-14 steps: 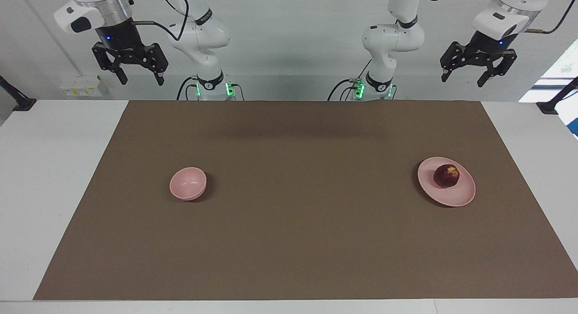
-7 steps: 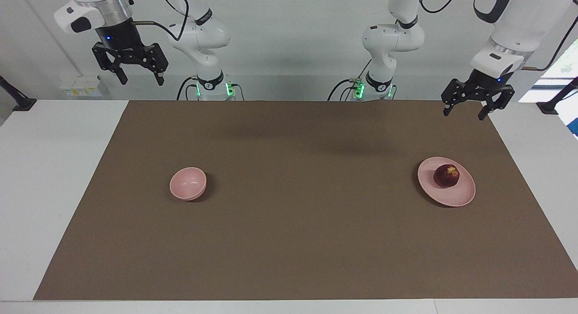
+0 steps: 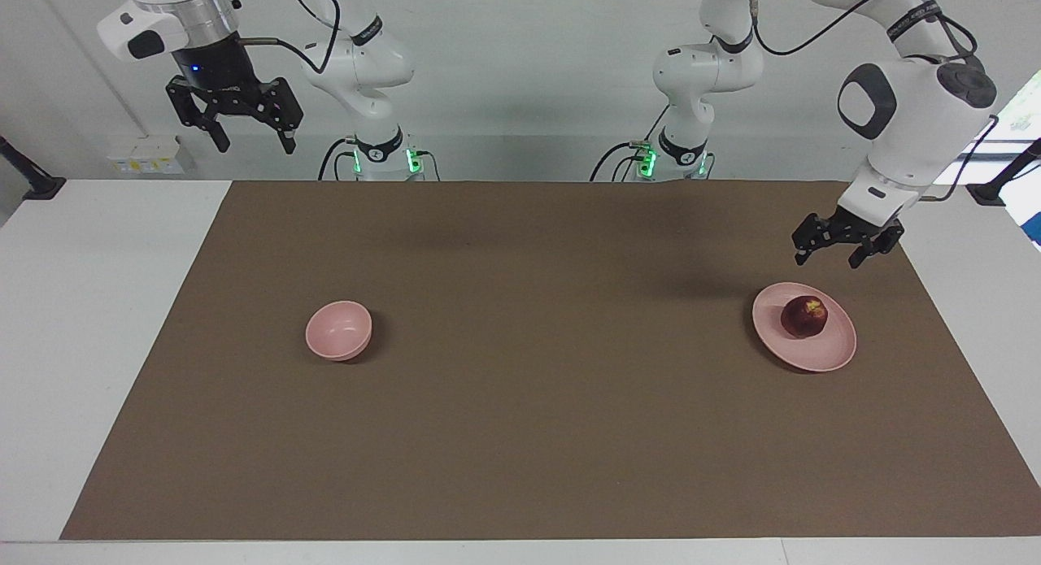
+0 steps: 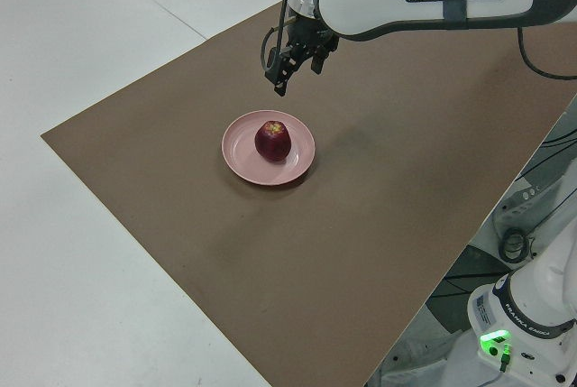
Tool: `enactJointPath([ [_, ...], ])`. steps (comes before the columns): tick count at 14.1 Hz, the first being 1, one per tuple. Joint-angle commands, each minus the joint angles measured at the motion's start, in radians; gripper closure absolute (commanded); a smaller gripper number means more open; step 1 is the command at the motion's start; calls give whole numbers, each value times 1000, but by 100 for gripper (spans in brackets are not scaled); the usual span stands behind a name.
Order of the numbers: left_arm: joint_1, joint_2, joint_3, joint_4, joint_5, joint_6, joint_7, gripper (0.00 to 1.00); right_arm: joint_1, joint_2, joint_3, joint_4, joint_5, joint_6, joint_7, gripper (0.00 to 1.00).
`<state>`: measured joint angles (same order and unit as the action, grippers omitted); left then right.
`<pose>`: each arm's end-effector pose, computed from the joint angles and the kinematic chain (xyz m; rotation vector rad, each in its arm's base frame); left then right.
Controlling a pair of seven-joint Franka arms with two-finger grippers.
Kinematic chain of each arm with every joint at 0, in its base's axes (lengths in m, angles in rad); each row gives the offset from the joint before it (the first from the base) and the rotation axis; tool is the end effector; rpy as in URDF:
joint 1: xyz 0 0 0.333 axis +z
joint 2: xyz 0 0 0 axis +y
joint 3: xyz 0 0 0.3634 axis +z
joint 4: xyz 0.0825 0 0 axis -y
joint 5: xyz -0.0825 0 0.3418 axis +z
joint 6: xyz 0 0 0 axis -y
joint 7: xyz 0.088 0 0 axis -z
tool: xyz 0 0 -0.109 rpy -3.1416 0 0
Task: Move apple from plate to bowl
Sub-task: 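Lower the left gripper onto the red apple on the pink plate and close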
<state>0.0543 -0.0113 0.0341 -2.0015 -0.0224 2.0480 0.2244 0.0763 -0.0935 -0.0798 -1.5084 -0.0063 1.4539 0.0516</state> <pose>0.5164 0.0446 0.5297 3.1226 -0.1974 0.0943 0.4653 -0.0052 0.7314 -3.1377 0.0875 -0.0607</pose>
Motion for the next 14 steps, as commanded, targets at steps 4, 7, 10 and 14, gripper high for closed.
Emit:
enactJointPath([
  [4,48,128,-8,-75,-4,234,26,0,-1,-11,-5,-4,12,-7,13,0],
  [7,52,155,-8,-123,-4,325,26,0,-1,-11,-5,-4,12,-7,13,0],
  [10,50,149,-8,-155,-4,328,26,0,-1,-11,-5,-4,12,-6,7,0],
  [14,44,151,-8,-155,-2,330,27,32,-4,-14,-14,-10,11,-14,4,0],
])
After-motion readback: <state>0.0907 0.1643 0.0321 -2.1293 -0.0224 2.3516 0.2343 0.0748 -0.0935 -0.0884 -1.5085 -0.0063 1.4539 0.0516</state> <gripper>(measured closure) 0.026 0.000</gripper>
